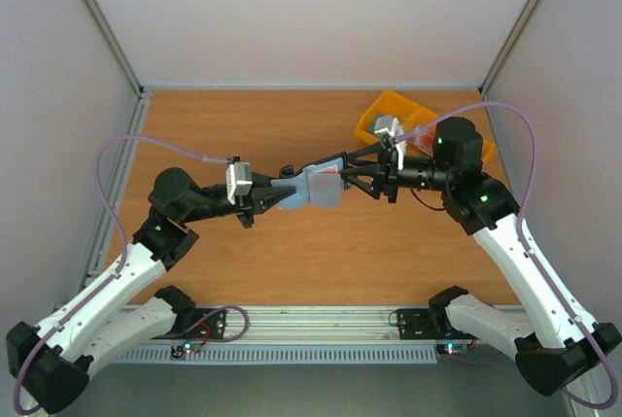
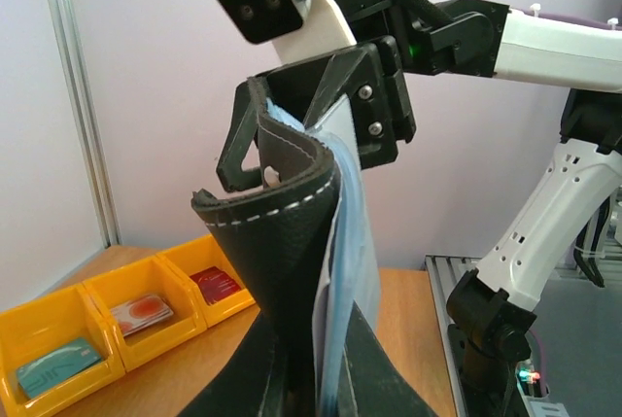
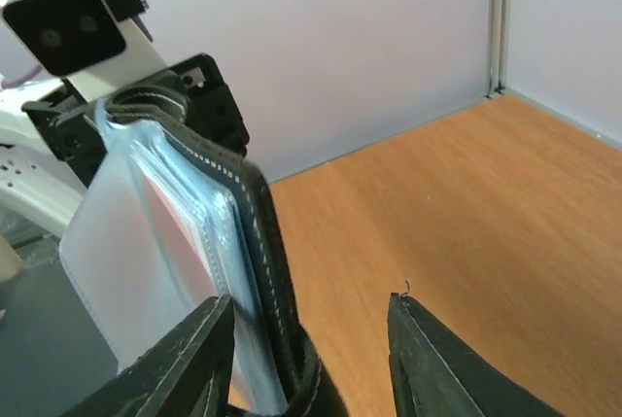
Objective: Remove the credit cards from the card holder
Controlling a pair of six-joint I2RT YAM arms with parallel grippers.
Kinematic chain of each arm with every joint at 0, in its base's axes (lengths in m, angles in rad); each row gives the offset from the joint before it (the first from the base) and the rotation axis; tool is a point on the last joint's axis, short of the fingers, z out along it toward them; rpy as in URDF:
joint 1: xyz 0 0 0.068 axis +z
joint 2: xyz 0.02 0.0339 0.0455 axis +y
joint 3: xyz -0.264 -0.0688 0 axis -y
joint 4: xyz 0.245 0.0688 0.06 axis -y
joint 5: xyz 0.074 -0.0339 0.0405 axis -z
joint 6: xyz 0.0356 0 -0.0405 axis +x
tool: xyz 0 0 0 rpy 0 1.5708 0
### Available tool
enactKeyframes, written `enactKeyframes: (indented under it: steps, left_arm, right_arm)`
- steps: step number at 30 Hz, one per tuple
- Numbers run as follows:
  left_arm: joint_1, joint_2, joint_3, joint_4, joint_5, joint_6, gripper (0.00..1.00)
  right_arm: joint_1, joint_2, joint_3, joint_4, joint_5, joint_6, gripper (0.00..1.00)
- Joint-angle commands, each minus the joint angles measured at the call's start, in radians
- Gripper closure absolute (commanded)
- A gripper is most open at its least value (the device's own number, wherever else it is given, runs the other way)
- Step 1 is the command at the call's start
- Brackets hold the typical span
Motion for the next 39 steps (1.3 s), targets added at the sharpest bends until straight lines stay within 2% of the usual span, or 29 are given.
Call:
enactKeyframes:
  steps: [1,4,9,12,19,21,24,26,27,29,33,39]
  left_arm:
    - [-0.004,-0.013,-0.007,0.108,0.017,-0.002,1.00]
    - [-0.006,-0.011,-0.011,0.111,0.016,-0.004,1.00]
    - [-0.006,-0.009,-0.018,0.114,0.008,-0.012,1.00]
    - [-0.006,-0.008,-0.021,0.112,-0.002,-0.012,1.00]
    - [-0.006,0.001,-0.028,0.116,-0.052,-0.028,1.00]
    - [-0.006,0.004,-0.029,0.119,-0.059,-0.036,1.00]
    - [-0.006,0.002,-0.029,0.114,-0.063,-0.043,1.00]
    - [-0.006,-0.001,-0.030,0.110,-0.070,-0.044,1.00]
    - [-0.006,-0.003,-0.032,0.110,-0.071,-0.042,1.00]
    - [-0.006,-0.003,-0.034,0.110,-0.071,-0.042,1.00]
    - [-0.006,-0.006,-0.032,0.106,-0.072,-0.039,1.00]
    - [-0.006,-0.013,-0.043,0.125,-0.039,-0.035,1.00]
  right_arm:
    - [0.036,0.040,-0.002,-0.005,0.023,-0.032,0.57]
    - [0.077,0.058,0.000,0.001,0.030,-0.059,0.55]
    - [0.134,0.082,0.001,0.037,-0.026,-0.069,0.39]
    - [0.164,0.091,0.004,0.057,-0.054,-0.069,0.35]
    - [0.256,0.144,0.078,-0.013,0.030,-0.083,0.39]
    - [0.279,0.145,0.086,-0.022,0.076,-0.091,0.43]
    - [0.281,0.137,0.106,-0.066,0.123,-0.096,0.68]
    - [0.281,0.124,0.107,-0.083,0.148,-0.108,0.79]
    - [0.282,0.119,0.106,-0.094,0.157,-0.113,0.80]
    - [0.282,0.114,0.113,-0.120,0.179,-0.122,0.80]
    - [0.280,0.096,0.147,-0.210,0.229,-0.155,0.71]
    - [0.253,-0.021,0.149,-0.285,0.407,-0.249,0.63]
